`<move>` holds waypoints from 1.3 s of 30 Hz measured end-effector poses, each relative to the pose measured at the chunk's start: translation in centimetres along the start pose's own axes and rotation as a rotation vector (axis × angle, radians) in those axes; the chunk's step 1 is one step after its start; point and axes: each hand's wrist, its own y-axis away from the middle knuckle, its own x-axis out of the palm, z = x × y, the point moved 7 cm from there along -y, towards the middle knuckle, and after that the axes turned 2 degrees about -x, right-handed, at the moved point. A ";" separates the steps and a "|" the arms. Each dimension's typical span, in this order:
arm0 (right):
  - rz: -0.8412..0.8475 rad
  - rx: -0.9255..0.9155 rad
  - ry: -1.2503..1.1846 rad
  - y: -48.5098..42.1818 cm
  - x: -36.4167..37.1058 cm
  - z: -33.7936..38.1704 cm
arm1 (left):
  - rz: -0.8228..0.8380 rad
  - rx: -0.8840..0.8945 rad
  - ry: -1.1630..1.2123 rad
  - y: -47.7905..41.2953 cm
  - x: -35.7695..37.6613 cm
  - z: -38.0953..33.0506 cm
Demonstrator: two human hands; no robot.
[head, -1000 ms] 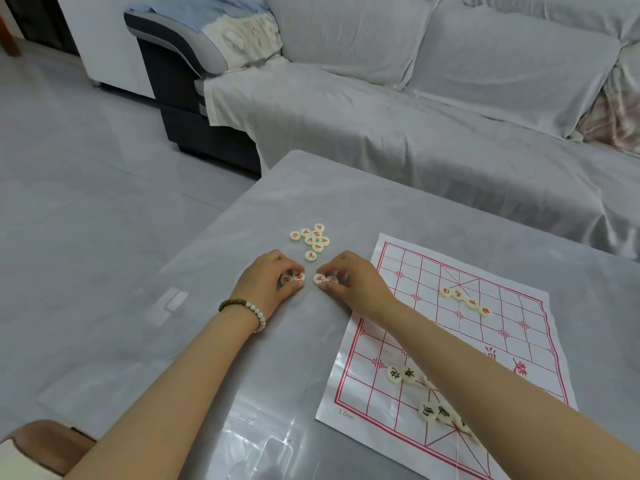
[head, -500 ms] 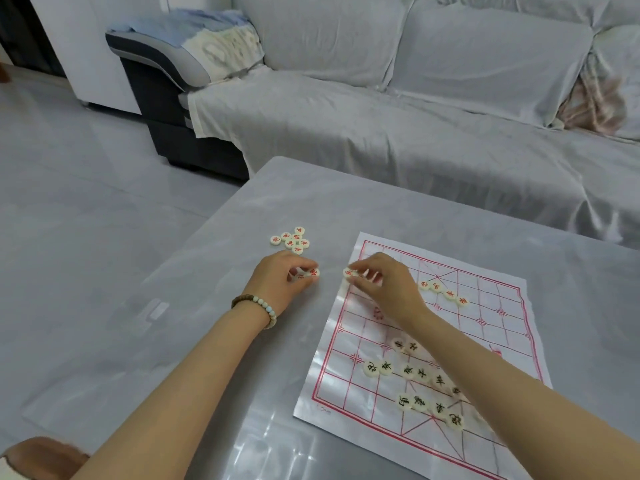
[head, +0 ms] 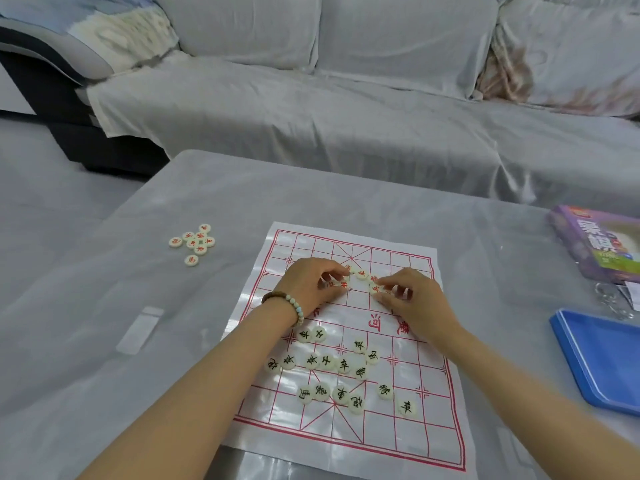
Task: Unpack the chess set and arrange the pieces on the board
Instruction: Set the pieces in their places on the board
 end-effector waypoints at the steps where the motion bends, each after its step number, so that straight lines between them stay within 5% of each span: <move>1: -0.005 -0.001 -0.010 0.1 0.2 0.0 | 0.004 0.000 -0.021 0.0 0.3 0.0; 19: -0.036 -0.092 0.007 -1.4 1.3 4.3 | -0.118 -0.034 -0.019 2.5 -4.6 3.7; 25: 0.084 -0.204 -0.015 -4.7 6.8 10.3 | -0.242 -0.151 -0.300 4.6 -10.9 11.0; 31: 0.124 -0.260 -0.046 -7.0 11.4 15.0 | -0.147 -0.341 -0.536 3.0 -13.3 16.1; 39: 0.108 -0.283 -0.064 -7.0 12.1 15.1 | -0.065 -0.320 -0.609 -1.1 -11.9 17.0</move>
